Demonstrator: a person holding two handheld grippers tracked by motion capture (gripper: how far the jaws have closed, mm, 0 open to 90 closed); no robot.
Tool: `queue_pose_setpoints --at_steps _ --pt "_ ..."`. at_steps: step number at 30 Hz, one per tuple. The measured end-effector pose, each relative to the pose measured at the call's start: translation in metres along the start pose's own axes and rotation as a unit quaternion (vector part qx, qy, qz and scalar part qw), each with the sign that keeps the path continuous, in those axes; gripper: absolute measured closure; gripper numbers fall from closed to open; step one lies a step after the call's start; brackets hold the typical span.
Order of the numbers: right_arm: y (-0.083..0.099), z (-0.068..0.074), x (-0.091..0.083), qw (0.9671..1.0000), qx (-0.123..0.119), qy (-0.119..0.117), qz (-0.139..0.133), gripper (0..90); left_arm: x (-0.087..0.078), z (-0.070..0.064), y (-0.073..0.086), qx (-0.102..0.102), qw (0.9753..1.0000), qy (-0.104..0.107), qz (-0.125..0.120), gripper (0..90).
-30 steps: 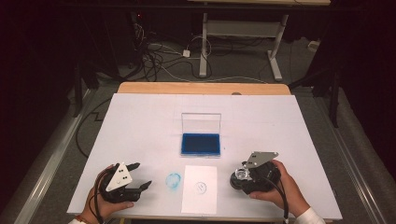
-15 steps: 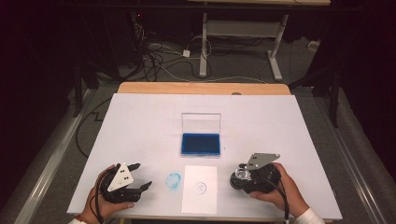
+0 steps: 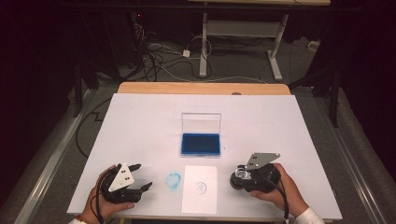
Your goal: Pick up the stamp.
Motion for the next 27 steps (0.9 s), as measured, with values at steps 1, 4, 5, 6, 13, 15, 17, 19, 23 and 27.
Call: queue_pose_setpoints --at_steps 1,4,5,6,13,15,17,19,23,27 --pt "0.0003 0.0000 0.0000 1.0000 0.000 -0.001 0.001 55.2 0.0002 -0.0001 0.0000 0.000 1.0000 0.000 0.000 26.6" --pt "0.0002 0.0004 0.0000 1.0000 -0.001 -0.001 0.001 55.6 0.0002 -0.0003 0.0001 0.000 1.0000 0.000 0.001 26.6" --pt "0.0002 0.0004 0.0001 1.0000 -0.001 -0.002 0.001 55.8 0.0003 -0.0003 0.0001 0.000 1.0000 0.001 0.001 26.6" --pt "0.0002 0.0005 0.0001 1.0000 -0.002 -0.001 0.001 55.9 0.0004 -0.0003 0.0001 0.000 1.0000 0.001 0.001 26.6" --pt "0.0004 0.0004 0.0001 1.0000 -0.006 0.000 0.004 56.2 0.0008 -0.0007 0.0003 0.000 1.0000 0.002 0.003 26.6" --pt "0.0001 0.0007 0.0000 0.9999 -0.009 0.002 0.006 56.4 0.0009 -0.0008 0.0004 0.000 1.0000 0.003 0.003 26.6" --pt "0.0000 0.0005 0.0000 0.9999 -0.010 0.003 0.006 56.4 0.0011 -0.0009 0.0005 0.001 1.0000 0.004 0.004 26.6" --pt "0.0000 0.0004 0.0002 1.0000 -0.008 0.002 0.005 56.4 0.0012 -0.0012 0.0006 0.001 1.0000 0.004 0.005 26.6" --pt "0.0002 0.0002 0.0001 1.0000 -0.005 -0.001 0.006 56.4 0.0015 -0.0012 0.0008 0.001 1.0000 0.005 0.006 26.6" --pt "0.0002 0.0004 0.0000 1.0000 -0.007 0.000 0.007 56.5 0.0015 -0.0014 0.0010 0.002 1.0000 0.006 0.007 26.6"
Point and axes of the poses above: each handheld gripper's, and its own axes: x roughly forward along the jaws, y roughly out of its underside, z roughly to its left, the point moved 7 cm from there along x, roughly forward along the jaws, and after that the axes turned 3 degrees about -x, right-handed, at the moved point
